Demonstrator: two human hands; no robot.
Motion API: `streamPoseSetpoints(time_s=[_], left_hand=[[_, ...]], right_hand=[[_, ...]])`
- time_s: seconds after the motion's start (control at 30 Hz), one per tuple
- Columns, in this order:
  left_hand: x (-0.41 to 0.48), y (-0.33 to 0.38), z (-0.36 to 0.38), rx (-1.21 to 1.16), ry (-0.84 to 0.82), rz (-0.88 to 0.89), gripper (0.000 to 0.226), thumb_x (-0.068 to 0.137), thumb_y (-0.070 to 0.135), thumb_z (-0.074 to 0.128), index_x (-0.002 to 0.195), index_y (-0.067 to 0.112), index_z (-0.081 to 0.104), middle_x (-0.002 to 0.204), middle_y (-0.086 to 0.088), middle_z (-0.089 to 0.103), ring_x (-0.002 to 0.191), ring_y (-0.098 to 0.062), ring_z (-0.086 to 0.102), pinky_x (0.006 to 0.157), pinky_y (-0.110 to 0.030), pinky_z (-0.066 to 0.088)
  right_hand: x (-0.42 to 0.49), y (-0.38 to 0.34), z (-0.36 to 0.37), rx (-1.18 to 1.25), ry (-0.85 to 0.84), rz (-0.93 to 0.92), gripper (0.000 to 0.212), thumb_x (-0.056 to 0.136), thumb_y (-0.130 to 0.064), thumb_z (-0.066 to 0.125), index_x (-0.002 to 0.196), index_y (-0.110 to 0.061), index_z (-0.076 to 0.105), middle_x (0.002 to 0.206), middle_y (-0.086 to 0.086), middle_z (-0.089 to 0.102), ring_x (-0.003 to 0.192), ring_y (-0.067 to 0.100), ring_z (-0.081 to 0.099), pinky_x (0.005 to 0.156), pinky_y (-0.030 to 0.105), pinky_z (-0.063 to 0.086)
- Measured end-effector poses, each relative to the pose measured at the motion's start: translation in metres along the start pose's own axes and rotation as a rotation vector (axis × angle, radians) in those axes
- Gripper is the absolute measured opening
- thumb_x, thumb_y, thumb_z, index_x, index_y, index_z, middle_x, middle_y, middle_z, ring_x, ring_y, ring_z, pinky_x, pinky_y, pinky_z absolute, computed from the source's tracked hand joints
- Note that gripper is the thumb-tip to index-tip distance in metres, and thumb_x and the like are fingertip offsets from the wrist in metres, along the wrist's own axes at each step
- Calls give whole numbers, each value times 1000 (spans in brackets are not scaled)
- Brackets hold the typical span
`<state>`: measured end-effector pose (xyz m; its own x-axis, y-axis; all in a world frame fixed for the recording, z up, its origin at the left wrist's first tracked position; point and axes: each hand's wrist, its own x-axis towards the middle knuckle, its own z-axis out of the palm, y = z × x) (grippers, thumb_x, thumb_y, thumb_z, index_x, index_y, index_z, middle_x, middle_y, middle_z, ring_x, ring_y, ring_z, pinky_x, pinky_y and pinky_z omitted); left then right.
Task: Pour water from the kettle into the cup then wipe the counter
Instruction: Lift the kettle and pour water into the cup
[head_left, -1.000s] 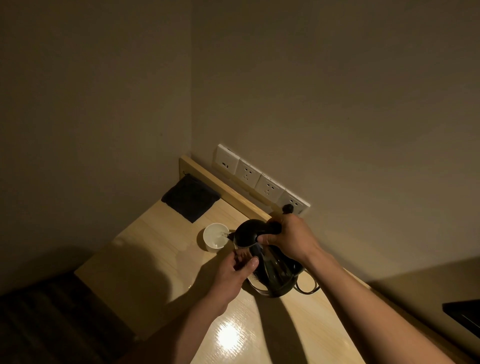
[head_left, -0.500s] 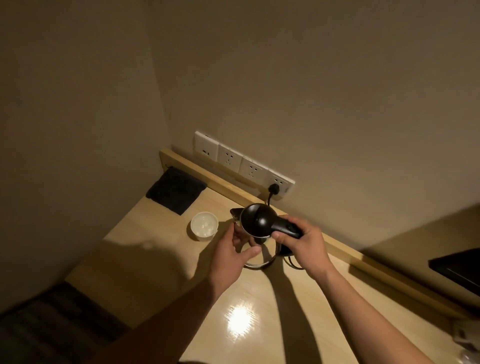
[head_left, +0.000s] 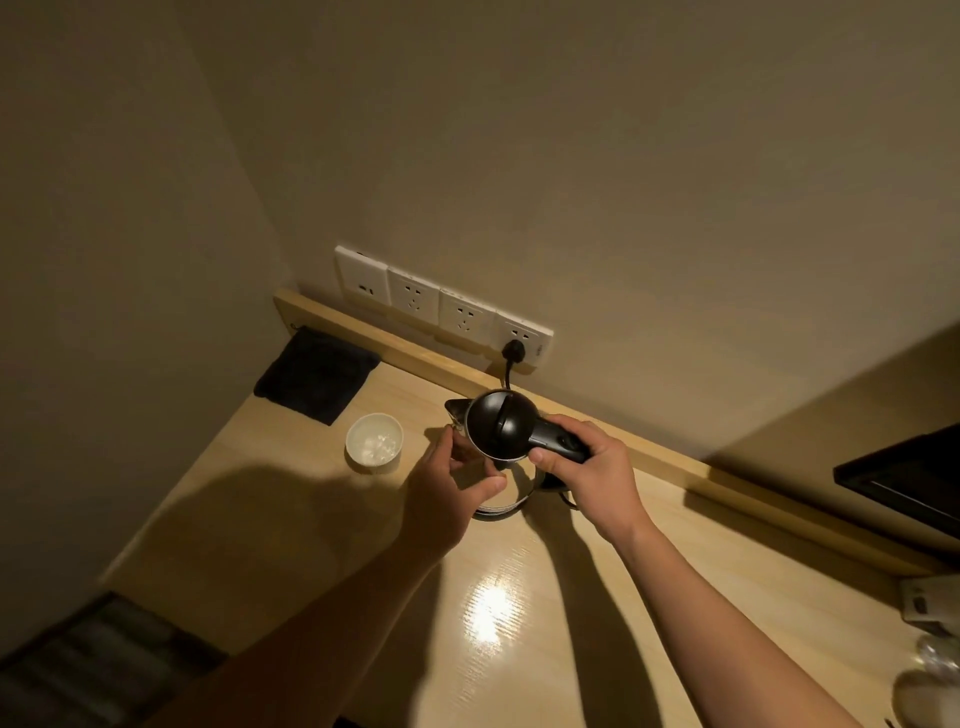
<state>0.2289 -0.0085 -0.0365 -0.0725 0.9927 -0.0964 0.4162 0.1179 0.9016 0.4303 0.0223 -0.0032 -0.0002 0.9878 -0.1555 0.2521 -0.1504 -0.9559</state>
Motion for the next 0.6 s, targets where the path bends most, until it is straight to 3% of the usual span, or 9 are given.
streamPoseSetpoints(time_s=[0.13,0.3,0.6], left_hand=[[1,-2,-1,-11,-39,-46,33,78,23,84,101,22,60,88,3,71,88,-17,68,84,-47,58],[1,-1,6,1,-12,-40,35,75,31,80,101,21,59,88,3,71,86,-15,66,80,-41,58],[-8,-5,25,-3,42,-47,44,75,32,86,108,21,58,97,3,72,93,-16,68,85,-43,58]], right_hand=[[1,9,2,6,-26,12,46,81,-15,89,123,-26,76,115,-4,75,109,13,70,94,32,59],[5,15,-5,7,-38,-5,47,80,-13,90,124,-22,76,115,-2,75,107,10,70,89,22,57],[4,21,-21,-2,-68,-3,45,80,-14,89,121,-28,77,113,-4,76,108,16,71,95,38,61]])
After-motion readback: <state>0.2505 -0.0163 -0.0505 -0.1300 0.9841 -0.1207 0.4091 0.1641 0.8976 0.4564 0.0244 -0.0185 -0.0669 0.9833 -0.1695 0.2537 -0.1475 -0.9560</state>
